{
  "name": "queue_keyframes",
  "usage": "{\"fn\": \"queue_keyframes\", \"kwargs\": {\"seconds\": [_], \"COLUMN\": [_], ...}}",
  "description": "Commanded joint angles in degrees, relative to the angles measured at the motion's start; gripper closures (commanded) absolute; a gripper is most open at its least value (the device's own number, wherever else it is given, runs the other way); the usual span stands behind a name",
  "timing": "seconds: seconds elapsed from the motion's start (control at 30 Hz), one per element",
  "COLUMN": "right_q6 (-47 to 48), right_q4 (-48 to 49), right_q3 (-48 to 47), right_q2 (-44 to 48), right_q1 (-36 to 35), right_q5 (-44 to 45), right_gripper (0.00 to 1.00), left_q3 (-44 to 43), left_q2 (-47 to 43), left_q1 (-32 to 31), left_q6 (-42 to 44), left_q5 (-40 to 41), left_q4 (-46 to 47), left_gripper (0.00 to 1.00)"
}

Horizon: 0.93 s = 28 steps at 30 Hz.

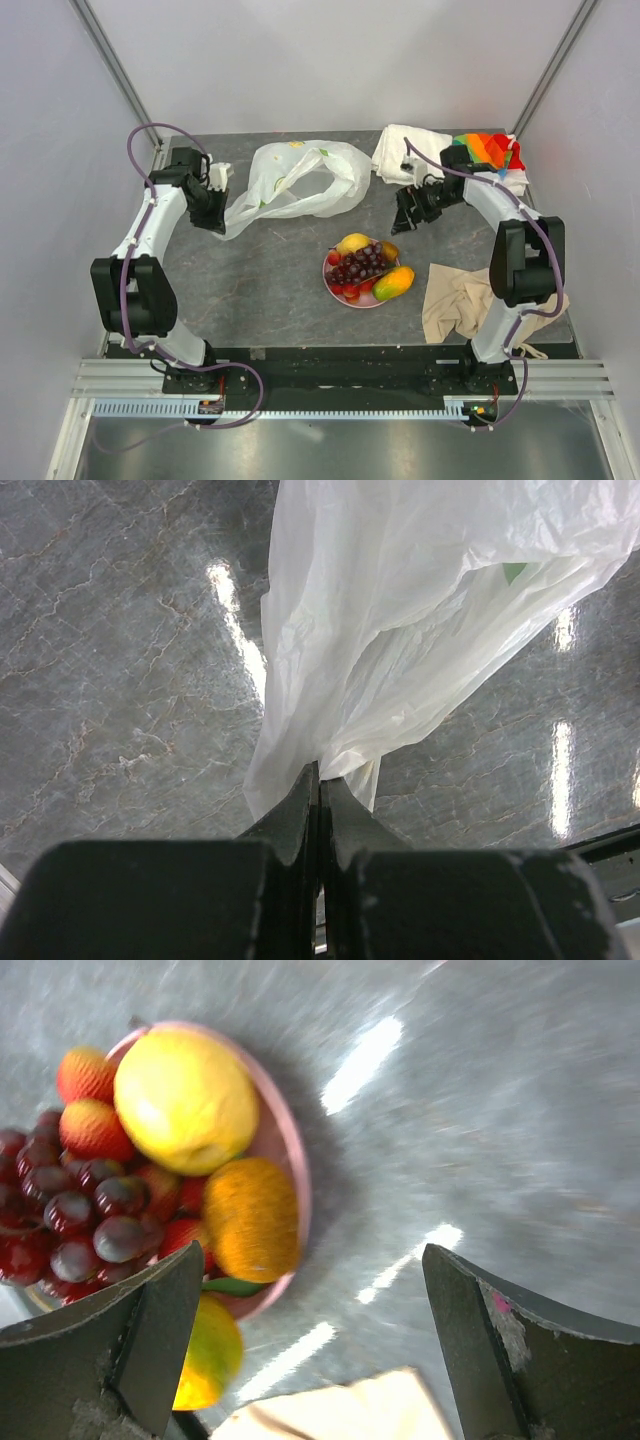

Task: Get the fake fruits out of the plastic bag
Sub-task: Place the fake fruit on the plate, then reset both arms

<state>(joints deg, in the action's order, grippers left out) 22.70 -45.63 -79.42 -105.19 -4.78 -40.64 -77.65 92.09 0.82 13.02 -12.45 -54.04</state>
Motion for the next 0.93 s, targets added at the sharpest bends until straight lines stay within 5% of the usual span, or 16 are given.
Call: {"fn": "queue_keyframes", "kwargs": {"seconds": [0.0, 0.07, 0.23, 0.43, 0.63, 0.9], "right_q6": [-0.7, -0.9, -4.8, -13.4, -15.2, -11.6], "right_q4": [2.0, 5.3, 13.4, 12.7, 11.4, 6.1], "right_q3": [-7.8, -9.1, -10.7, -13.0, -9.4, -4.3], "right_q2": [2.0, 4.8, 9.5, 11.3, 17.6, 22.2], "right_q1": [2.5, 2.7, 2.5, 2.5, 2.5, 2.4], "right_q5": [4.8, 8.8, 17.7, 34.1, 39.9, 35.8], "right_gripper": [0.02, 0.02, 0.02, 0.02, 0.02, 0.02], "left_q3": [-2.2, -3.6, -10.3, -15.6, -12.9, -5.9], "left_q2": [-0.4, -0.6, -1.8, -6.1, -15.2, -27.1], "left_q1": [-0.1, -0.2, -0.1, -0.2, -0.2, -0.1], "left_q6": [1.6, 1.1, -1.1, -2.6, -5.3, -5.6], "left_q5": [-1.8, -2.6, -4.5, -5.1, -8.8, -7.7], "left_q4": [1.0, 1.4, 2.2, 3.8, 4.7, 7.5], "left_gripper": [0.98, 0.97, 0.5, 0.22, 0.18, 0.14]}}
